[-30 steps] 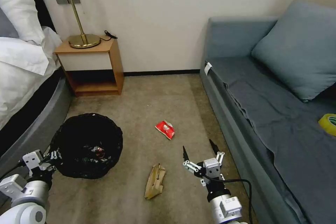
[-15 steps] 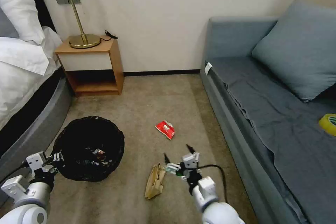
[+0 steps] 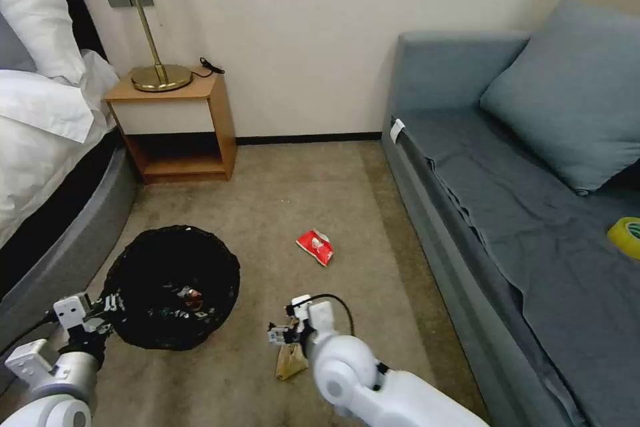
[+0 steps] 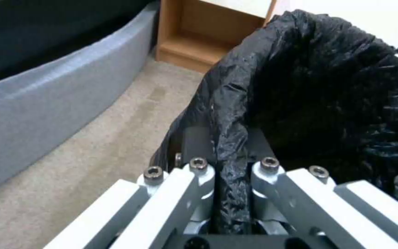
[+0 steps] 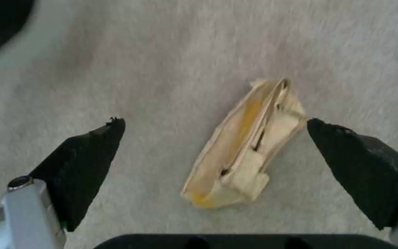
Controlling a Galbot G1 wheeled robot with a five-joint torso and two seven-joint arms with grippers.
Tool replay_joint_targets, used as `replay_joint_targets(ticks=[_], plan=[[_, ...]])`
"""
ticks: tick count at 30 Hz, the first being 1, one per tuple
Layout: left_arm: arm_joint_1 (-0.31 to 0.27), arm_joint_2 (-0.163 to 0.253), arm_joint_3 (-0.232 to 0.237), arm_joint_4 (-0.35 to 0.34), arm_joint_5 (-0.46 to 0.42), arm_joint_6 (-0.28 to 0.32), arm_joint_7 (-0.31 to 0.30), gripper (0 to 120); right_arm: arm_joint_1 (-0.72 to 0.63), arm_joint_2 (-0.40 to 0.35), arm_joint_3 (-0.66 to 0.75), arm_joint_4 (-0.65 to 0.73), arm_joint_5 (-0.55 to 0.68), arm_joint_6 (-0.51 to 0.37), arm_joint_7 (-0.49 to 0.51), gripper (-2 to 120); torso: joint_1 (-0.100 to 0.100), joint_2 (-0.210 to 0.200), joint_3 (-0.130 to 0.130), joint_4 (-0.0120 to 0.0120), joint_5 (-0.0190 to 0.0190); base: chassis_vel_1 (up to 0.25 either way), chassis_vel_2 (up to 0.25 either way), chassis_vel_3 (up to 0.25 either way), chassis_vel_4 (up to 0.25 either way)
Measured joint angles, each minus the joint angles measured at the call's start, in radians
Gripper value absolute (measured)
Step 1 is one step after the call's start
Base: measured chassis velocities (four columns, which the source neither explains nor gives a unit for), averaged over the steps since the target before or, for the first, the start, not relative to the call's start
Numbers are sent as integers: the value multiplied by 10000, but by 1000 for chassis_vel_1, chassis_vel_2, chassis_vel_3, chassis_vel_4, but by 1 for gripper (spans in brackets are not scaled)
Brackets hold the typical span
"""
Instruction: Pick up the trash bin, then pick up the garbage on the floor and place it into the trash bin.
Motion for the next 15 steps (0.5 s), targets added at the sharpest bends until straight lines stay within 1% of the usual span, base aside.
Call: replay_joint_targets(ticks=[4,5,6,7,9,10,13,15], plan=[[-5,36,-227,224,-29,-108,70,4,655,637,92,-1321,1674,-438,1051,100,0,0,0,3,0,0,0,0,0],[-5,36,-227,224,-29,-108,70,4,655,637,92,-1321,1674,-438,1051,100,0,0,0,3,0,0,0,0,0],[-5,36,-272,277,-38,-151,95,4,812,832,130,-1791,1828,-507,1172,100,0,0,0,3,0,0,0,0,0],[0,36,-305,305,-43,-186,115,4,905,943,149,-2115,1832,-518,1222,100,0,0,0,0,-3,0,0,0,0],[37,49,-381,352,-62,-275,184,4,1127,1409,231,-3046,1579,-490,1219,100,0,1,0,0,-1,0,0,0,0],[37,49,-381,352,-62,-275,184,4,1127,1409,231,-3046,1579,-490,1219,100,0,1,0,0,-1,0,0,0,0],[106,93,-507,393,-151,-373,238,4,1340,2087,471,-4312,894,-349,872,100,0,0,0,2,0,0,0,0,0],[119,106,-532,408,-175,-387,243,4,1371,2203,500,-4526,756,-309,778,100,0,0,0,1,-1,0,0,0,0]])
